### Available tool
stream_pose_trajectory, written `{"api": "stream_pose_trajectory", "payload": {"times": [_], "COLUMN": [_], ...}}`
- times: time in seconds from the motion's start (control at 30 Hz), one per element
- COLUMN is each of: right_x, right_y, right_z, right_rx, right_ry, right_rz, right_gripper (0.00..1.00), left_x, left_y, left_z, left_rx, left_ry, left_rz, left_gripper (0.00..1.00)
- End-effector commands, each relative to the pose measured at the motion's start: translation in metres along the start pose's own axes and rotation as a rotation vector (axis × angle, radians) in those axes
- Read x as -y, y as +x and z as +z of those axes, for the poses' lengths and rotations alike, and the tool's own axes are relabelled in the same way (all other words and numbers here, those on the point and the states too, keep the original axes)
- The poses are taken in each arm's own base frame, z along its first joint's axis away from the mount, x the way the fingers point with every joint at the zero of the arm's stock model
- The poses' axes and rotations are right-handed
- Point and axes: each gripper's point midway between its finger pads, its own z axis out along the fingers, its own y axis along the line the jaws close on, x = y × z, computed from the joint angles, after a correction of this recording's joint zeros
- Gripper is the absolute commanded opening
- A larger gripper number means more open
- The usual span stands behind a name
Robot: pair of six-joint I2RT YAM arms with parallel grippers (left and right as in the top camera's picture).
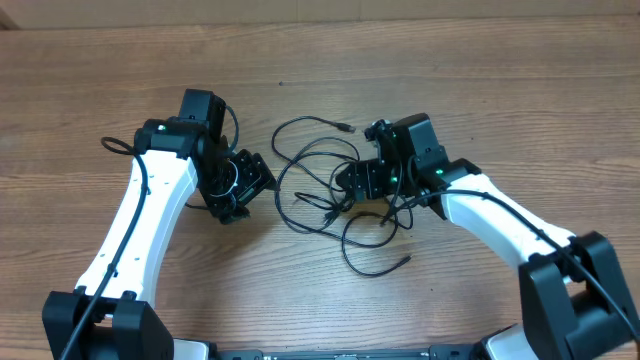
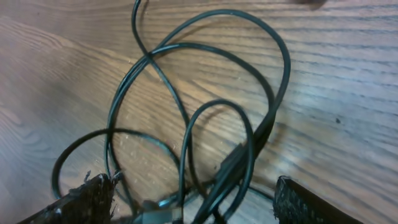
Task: Untangle cables
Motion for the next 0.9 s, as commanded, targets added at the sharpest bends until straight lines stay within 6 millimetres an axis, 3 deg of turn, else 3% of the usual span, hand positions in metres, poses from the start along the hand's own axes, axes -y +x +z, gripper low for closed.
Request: {"api": "stream_pose_trajectory", "payload": {"times": [0.0,0.3,0.5,0.7,0.83,0.87], "right_x": [0.0028,0.003,0.0044,0.0068,0.0076,0.0077], "right_y": [-0.0049,-0.0107,-0.0075,-0.0045,-0.0028,-0.0027], "right_z": [0.0148,0.0184,0.0202,0.0236,0.0245,0.0245], "right_rx": [0.001,0.024,0.012,0.001,-0.005,-0.006], "right_ry": [-0.014,-0.021,-0.017,-0.014,-0.012,-0.011], "right_rz": [0.063,0.073,0.078,0.083,0.086,0.087], "right_gripper": [0.76,0.6,0.33,0.21,0.04,0.04], "left_x": [0.0067,0.0027,0.0028,0.0023,0.0014,0.0014], "left_y": [-0.0011,-0.0026,-0.0026,-0.0019,-0.001,-0.001], "left_z": [-0.0084,-0.0084,-0.0084,-0.0084,-0.0083,-0.0083], "left_rx": [0.035,0.046,0.046,0.043,0.039,0.039], "left_ry": [0.019,-0.002,-0.002,-0.003,-0.007,-0.007], "left_rz": [0.02,0.021,0.021,0.02,0.018,0.018], "left_gripper": [0.72,0.73,0.73,0.72,0.71,0.71]}}
